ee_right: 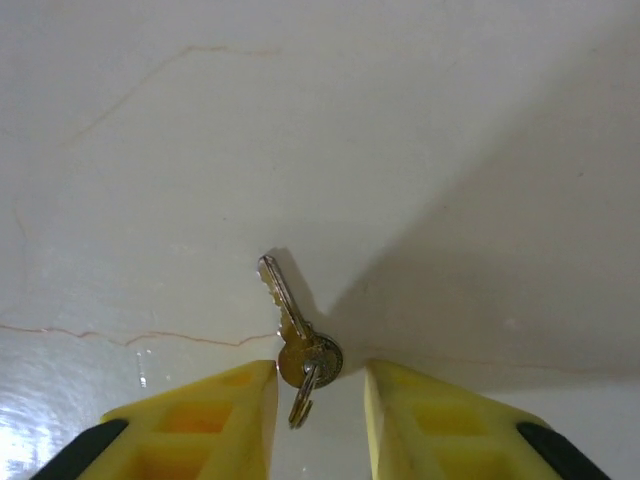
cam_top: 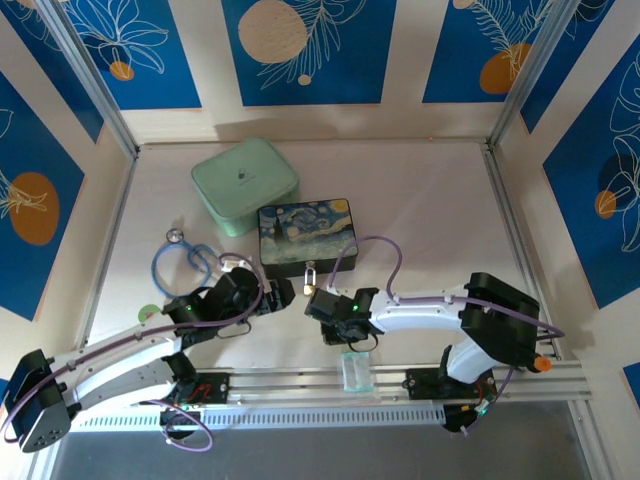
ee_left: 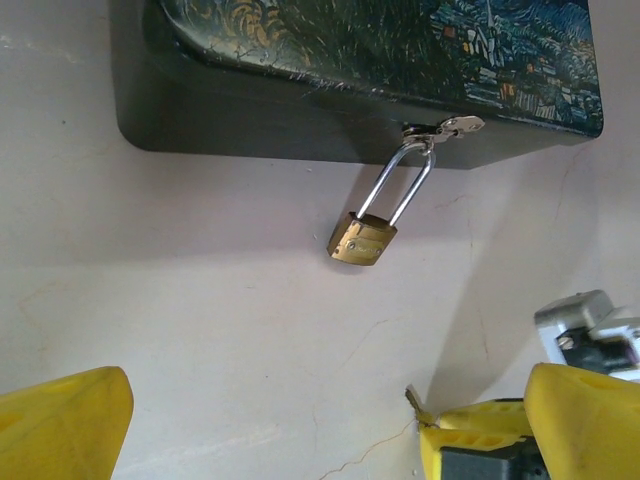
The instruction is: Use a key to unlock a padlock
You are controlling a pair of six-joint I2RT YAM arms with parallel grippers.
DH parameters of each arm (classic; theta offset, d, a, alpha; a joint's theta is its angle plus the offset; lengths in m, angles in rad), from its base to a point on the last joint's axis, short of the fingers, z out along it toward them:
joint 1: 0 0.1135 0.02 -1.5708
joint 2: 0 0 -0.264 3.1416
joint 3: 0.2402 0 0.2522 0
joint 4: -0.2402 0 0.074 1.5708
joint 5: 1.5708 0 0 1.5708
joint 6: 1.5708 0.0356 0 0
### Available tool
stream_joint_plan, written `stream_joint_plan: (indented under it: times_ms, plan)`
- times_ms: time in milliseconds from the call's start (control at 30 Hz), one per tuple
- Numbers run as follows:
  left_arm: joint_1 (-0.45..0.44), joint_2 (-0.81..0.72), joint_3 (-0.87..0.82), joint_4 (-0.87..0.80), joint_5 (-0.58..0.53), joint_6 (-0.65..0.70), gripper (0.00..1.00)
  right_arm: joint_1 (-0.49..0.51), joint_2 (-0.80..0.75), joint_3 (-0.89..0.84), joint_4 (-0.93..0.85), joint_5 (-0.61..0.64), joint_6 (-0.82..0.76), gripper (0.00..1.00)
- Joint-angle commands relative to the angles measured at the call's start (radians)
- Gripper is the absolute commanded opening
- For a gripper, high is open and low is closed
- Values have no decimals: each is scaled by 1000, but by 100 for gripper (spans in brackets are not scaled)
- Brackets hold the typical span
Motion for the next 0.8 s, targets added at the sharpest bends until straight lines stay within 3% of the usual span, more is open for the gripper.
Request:
stream_joint_plan:
  times_ms: [0, 167, 267, 300, 600, 767]
  plan:
    - [-10, 5, -10, 30, -8, -21, 100, 18, 32, 33, -32, 17, 39, 26]
    - [-10, 20, -7, 32, -10, -21, 100, 23, 48, 17, -21, 14, 54, 20]
    - [-10, 30, -8, 38, -11, -21, 99, 18, 44, -2, 9, 9, 49, 1]
    - [-10, 35, -7, 41, -12, -21, 99, 15, 39, -11, 27, 6, 42, 0]
    - [-21, 72, -38, 161, 35, -41, 88, -29, -63, -104, 126, -38, -14, 0]
    - [-73, 97, -91, 324, 6, -78, 73, -71, -147, -169, 243, -89, -25, 0]
